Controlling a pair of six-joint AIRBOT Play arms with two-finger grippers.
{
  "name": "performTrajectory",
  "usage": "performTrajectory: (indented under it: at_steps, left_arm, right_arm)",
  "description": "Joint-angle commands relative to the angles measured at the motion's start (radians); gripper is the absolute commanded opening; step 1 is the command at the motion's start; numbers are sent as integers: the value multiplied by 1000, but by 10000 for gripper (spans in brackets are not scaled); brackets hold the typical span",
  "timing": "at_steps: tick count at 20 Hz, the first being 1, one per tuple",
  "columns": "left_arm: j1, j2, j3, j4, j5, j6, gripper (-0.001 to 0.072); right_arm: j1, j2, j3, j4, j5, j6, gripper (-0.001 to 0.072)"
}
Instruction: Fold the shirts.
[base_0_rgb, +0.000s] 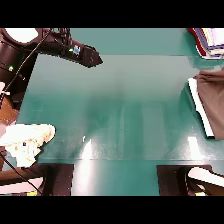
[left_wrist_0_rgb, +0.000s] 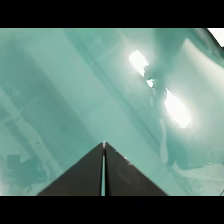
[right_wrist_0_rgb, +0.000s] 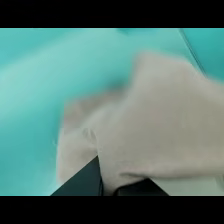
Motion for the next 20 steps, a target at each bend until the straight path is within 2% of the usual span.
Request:
performTrajectory:
  at_steps: [1,4,6,7,8,9,10,11,15,18,20]
  left_arm:
    - [0,0,0,0,-8,0,23]
    - [0,0,0,0,-8,2,23]
    - [0,0,0,0,-8,17,23]
    - [0,0,0,0,-9,27,23]
    - [0,0,0,-1,-10,26,23]
    - [0,0,0,0,-11,26,23]
    - [0,0,0,-1,-11,26,23]
    - [0,0,0,-1,-11,26,23]
    - [0,0,0,0,-5,27,23]
    - [0,0,0,15,8,26,23]
    - [0,0,0,13,13,26,24]
  right_arm:
    - [-68,117,-219,-138,92,2,15]
    - [-137,224,-429,-258,99,2,16]
    - [-182,278,-546,-285,78,1,23]
    - [-200,292,-587,-285,71,1,106]
    - [-216,302,-625,-284,58,1,312]
    - [-227,304,-650,-284,45,1,485]
    - [-233,298,-656,-276,46,1,591]
    - [-231,291,-642,-253,50,1,596]
    - [-116,287,-500,-6,35,1,595]
    - [91,287,-389,129,7,1,595]
    - [260,287,-336,136,-34,1,591]
